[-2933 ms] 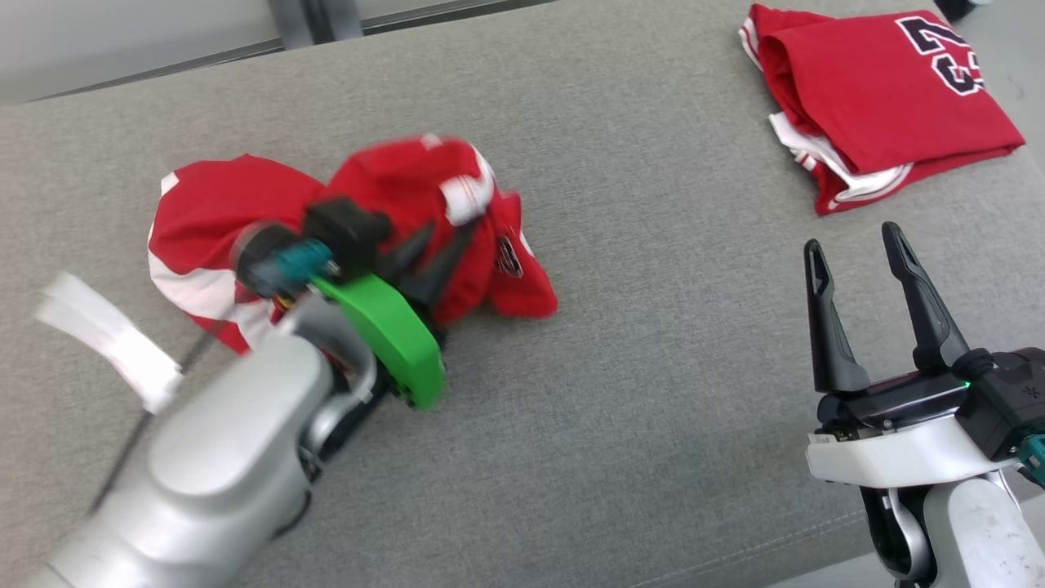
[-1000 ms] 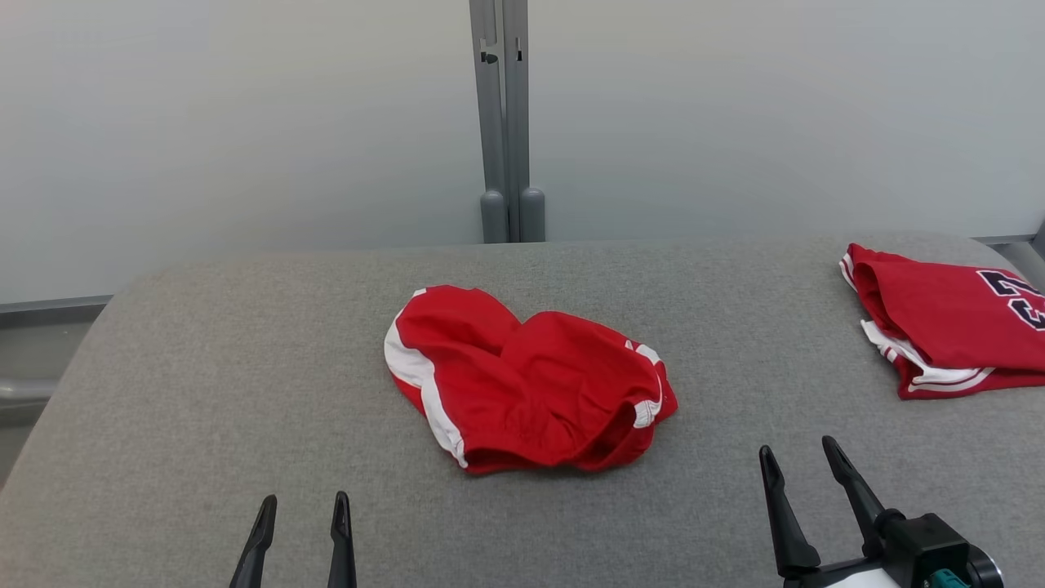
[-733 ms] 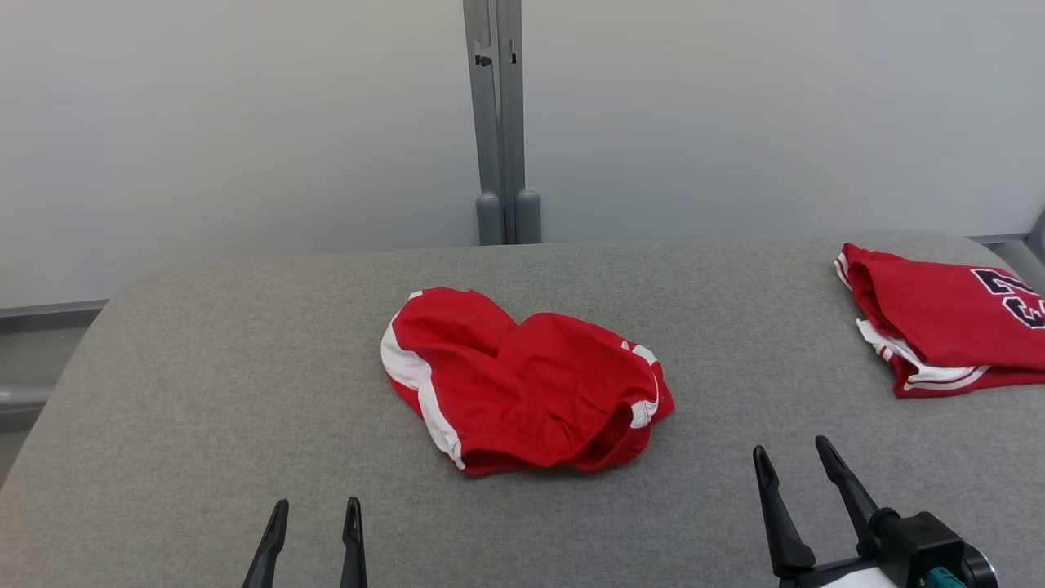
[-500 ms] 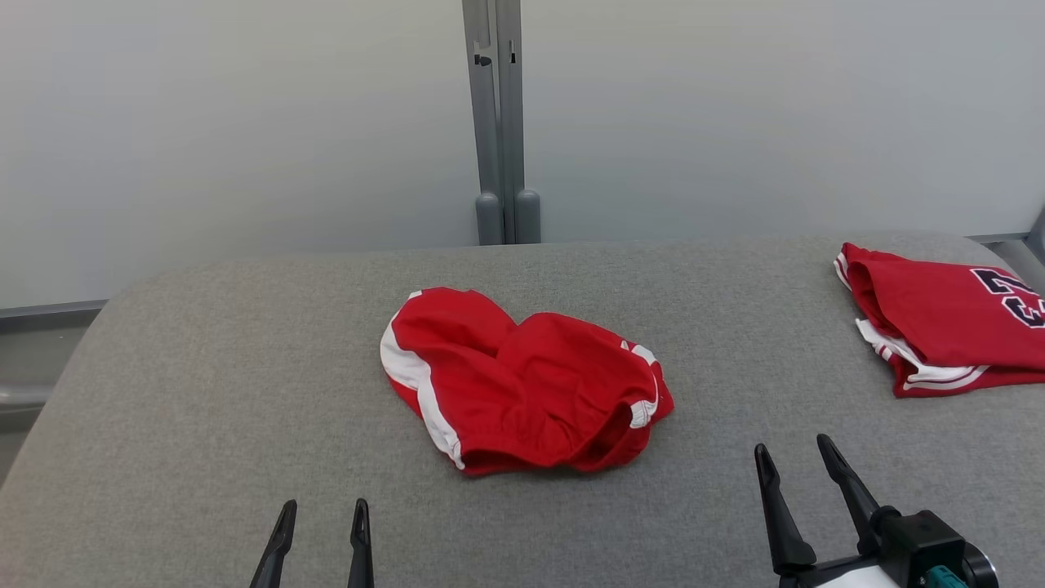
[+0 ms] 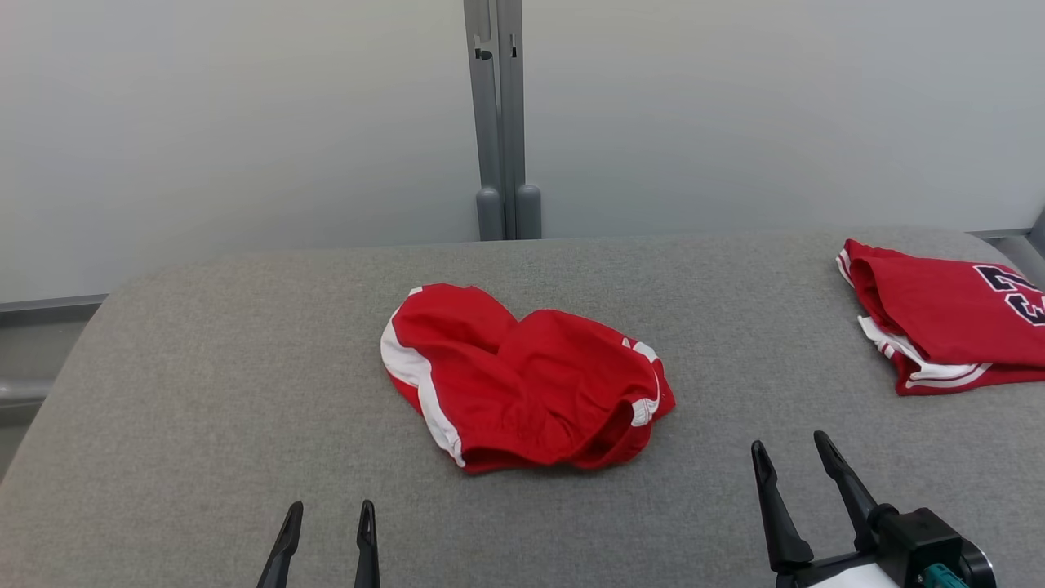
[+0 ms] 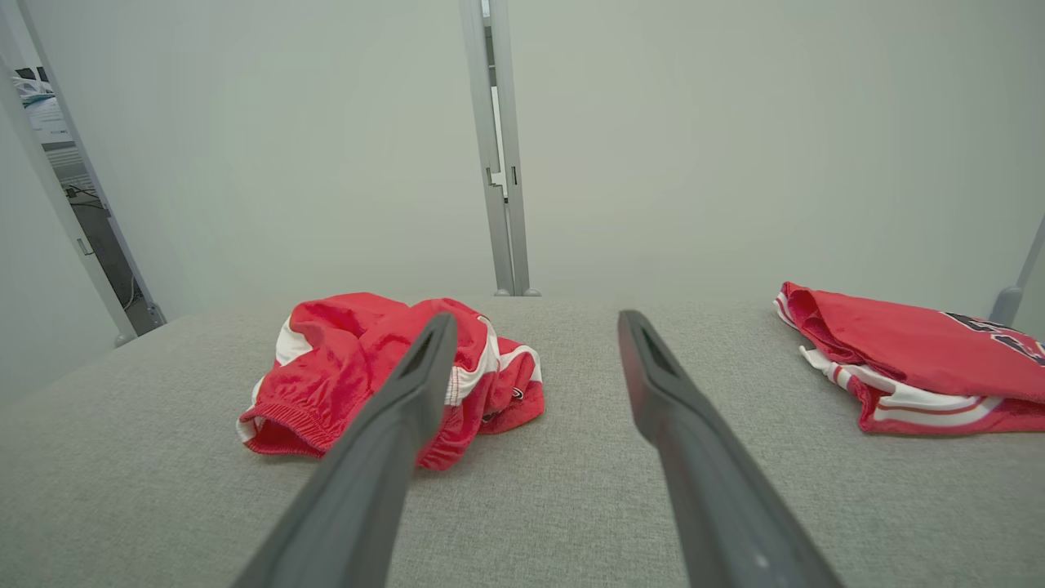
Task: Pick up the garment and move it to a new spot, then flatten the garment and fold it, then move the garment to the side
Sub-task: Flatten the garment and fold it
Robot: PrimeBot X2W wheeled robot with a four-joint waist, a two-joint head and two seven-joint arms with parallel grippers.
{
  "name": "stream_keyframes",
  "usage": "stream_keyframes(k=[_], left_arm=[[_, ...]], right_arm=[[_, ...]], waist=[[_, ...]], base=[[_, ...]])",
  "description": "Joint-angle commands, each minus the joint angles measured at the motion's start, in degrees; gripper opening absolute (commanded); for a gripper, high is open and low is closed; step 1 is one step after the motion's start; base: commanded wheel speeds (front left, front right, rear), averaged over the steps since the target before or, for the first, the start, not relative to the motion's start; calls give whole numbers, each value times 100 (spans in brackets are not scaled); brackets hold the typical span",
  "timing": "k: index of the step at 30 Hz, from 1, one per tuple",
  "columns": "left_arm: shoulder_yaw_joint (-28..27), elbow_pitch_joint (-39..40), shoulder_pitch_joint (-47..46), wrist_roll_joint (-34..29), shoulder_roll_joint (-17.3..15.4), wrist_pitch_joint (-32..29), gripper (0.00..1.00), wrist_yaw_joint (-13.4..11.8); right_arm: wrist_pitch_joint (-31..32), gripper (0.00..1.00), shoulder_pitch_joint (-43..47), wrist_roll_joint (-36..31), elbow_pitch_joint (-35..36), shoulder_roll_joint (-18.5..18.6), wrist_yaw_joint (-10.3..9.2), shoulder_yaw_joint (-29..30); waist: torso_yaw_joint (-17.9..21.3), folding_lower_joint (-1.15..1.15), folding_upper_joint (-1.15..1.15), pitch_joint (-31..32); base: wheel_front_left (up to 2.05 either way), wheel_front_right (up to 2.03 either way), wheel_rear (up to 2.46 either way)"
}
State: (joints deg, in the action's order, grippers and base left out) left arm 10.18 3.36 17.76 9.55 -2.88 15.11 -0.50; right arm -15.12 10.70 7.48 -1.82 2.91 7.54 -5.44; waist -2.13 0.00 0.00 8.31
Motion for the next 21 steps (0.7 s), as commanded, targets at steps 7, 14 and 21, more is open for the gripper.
stream_keyframes(k=[7, 14, 21], left_arm=[[24, -34, -99, -9, -5, 1, 100, -43], [43, -63, -111, -13, -5, 1, 100, -47], [181, -155, -221, 50, -5, 1, 100, 306]], right_arm=[[-2, 100, -72, -19, 30, -2, -12, -25], [-2, 100, -84, -12, 5, -2, -12, -30], [-2, 100, -109, -72, 11, -1, -12, 26]], waist=[[-21, 0, 0, -30], [-31, 0, 0, -40], [-50, 0, 0, -147]], base=[[0, 0, 0], [0, 0, 0], [0, 0, 0]])
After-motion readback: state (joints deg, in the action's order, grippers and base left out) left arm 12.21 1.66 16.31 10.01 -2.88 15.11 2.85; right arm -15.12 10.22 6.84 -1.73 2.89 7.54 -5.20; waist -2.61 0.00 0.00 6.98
